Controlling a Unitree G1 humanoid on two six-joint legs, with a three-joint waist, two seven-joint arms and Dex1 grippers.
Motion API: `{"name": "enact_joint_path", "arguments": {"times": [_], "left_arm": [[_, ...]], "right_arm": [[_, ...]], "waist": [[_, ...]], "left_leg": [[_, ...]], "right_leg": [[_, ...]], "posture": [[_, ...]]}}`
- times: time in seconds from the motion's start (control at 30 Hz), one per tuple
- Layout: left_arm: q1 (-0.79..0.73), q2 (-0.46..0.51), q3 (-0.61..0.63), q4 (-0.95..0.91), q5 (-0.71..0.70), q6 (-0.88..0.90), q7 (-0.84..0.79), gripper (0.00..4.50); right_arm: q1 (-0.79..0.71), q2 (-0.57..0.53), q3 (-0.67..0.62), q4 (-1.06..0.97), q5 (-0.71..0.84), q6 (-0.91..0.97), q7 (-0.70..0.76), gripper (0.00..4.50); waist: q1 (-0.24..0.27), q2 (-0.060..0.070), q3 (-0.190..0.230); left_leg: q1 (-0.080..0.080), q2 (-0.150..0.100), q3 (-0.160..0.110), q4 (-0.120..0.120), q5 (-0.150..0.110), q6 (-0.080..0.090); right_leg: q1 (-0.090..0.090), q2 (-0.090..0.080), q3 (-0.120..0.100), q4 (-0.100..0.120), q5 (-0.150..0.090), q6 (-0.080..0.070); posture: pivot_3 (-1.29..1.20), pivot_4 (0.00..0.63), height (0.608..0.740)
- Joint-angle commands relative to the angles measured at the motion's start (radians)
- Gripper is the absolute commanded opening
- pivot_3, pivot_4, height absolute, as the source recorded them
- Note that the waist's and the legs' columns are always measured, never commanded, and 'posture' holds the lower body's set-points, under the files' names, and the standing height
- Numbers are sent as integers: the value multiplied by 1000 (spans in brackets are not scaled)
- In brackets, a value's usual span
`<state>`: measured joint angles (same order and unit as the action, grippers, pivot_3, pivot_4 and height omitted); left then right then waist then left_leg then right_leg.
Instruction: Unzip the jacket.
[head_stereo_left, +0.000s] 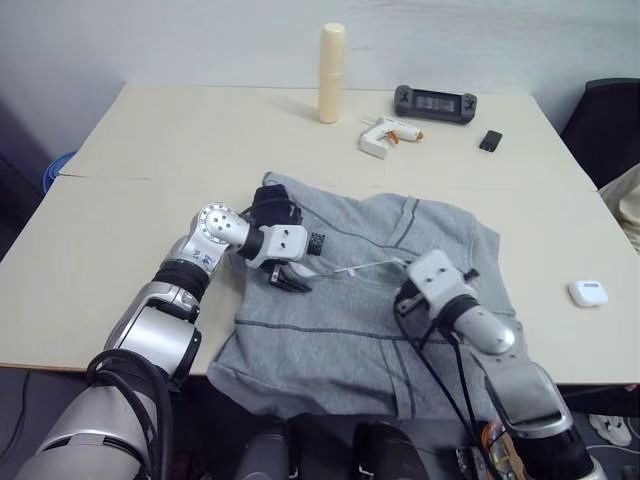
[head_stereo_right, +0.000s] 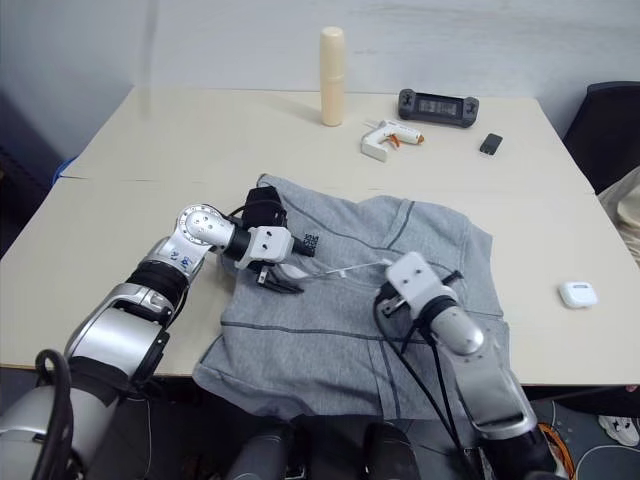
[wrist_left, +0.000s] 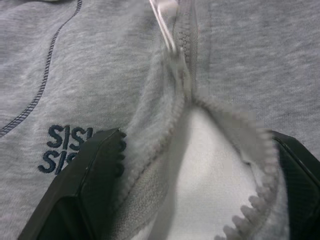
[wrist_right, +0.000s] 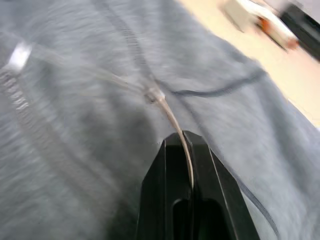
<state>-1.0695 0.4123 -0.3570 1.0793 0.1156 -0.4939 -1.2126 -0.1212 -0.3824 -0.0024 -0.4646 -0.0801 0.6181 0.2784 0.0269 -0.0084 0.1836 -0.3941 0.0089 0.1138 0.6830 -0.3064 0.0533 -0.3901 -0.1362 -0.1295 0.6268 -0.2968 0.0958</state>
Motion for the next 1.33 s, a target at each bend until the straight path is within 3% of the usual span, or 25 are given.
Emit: {"name": "enact_joint_path", "arguments": {"times": [0.03, 0.17, 0.27, 0.37, 0.47, 0.6, 0.7, 0.73, 0.8, 0.87, 0.93, 1.0, 1.17, 1.23, 1.33], "left_arm": [[46, 25, -10, 60, 62, 11, 40, 4073], [56, 34, 1, 57, 65, 10, 47, 4073], [62, 38, 10, 55, 63, 10, 51, 4073], [66, 39, 23, 49, 52, 17, 53, 4073], [65, 35, 41, 44, 35, 36, 49, 4073], [64, 23, 79, 23, 3, 77, 32, 4073], [67, 17, 148, -83, -116, 249, -116, 4073], [71, 30, 171, -153, -175, 361, -192, 4341], [75, 115, 220, -353, -311, 645, -347, 4500], [94, 199, 234, -509, -403, 826, -400, 4500], [114, 388, 220, -677, -608, 1040, -402, 4500], [127, 492, 230, -763, -713, 1156, -402, 4500], [171, 728, 335, -723, -704, 1132, -402, 4500], [220, 794, 344, -709, -687, 1077, -402, 4500], [294, 820, 366, -718, -651, 997, -383, 4500]], "right_arm": [[28, -7, -290, -37, 77, 55, -39, 10], [45, -125, -553, 71, 138, 45, -2, 10], [23, -269, -744, 274, 188, 8, 29, 10], [-12, -372, -812, 428, 250, -18, 89, 10], [-43, -413, -765, 469, 286, -25, 139, 10], [-103, -401, -578, 411, 364, -10, 272, 10], [-157, -406, -444, 382, 433, 28, 395, 10], [-168, -418, -411, 389, 442, 43, 424, 0], [-150, -495, -351, 396, 431, 38, 519, 383], [-122, -556, -356, 385, 452, 40, 590, 900], [-17, -660, -471, 337, 529, 96, 747, 1566], [75, -723, -550, 303, 557, 94, 849, 2216], [317, -822, -920, 366, 516, 108, 1087, 3868], [393, -824, -1013, 387, 501, 123, 1147, 3868], [448, -804, -1067, 387, 509, 130, 1170, 3868]], "waist": [[0, 1, -3], [-2, 5, -6], [-4, 6, -6], [-7, 7, -7], [-16, 8, -7], [-28, 8, -7], [-32, 8, -7], [-30, 8, -7], [-29, 8, -6], [-28, 8, -5], [-29, 8, -2], [-28, 9, 2], [-22, 9, 4], [-22, 8, 4], [-24, 8, 4]], "left_leg": [[0, 0, 0, 0, 0, 0], [1, 0, 1, -1, -1, 1], [3, 0, 4, -2, -2, 2], [4, 0, 6, -4, -3, 4], [5, 2, 6, -5, -5, 6], [5, 2, 7, -5, -5, 6], [4, 3, 7, -5, -5, 6], [3, 3, 6, -5, -5, 5], [-1, 4, 5, -4, -1, -1], [-14, 3, 5, -1, -1, -1], [-17, 2, 6, -1, -1, 0], [-19, 1, 5, -2, -2, 1], [-8, 0, 4, -1, -4, 5], [-6, 0, 4, -1, -7, 5], [-5, 3, 3, -2, -12, -2]], "right_leg": [[0, 0, 0, 0, 0, 0], [0, 0, 1, -1, 0, 0], [0, 1, 2, -1, 0, 0], [-1, 1, 4, -1, 0, 0], [-1, 1, 6, -1, 0, 0], [-1, 1, 7, -1, 0, -1], [-2, 1, 7, -1, 0, -1], [-4, 1, 7, -1, -1, -1], [-5, 3, 4, 1, -1, -2], [-16, 6, 3, 1, -1, -2], [-18, 6, 2, 1, -1, -2], [-19, 6, 2, -1, -1, -1], [-5, 6, 0, -7, 1, 5], [-3, 4, 1, -11, 2, 6], [-3, 1, 3, -14, 4, 5]], "posture": [[0, 150, 740], [0, 150, 740], [0, 150, 740], [0, 150, 740], [0, 150, 740], [0, 150, 740], [0, 150, 740], [0, 150, 740], [0, 150, 740], [0, 150, 740], [0, 150, 740], [0, 150, 740], [0, 150, 740], [0, 150, 740], [0, 150, 740]]}}
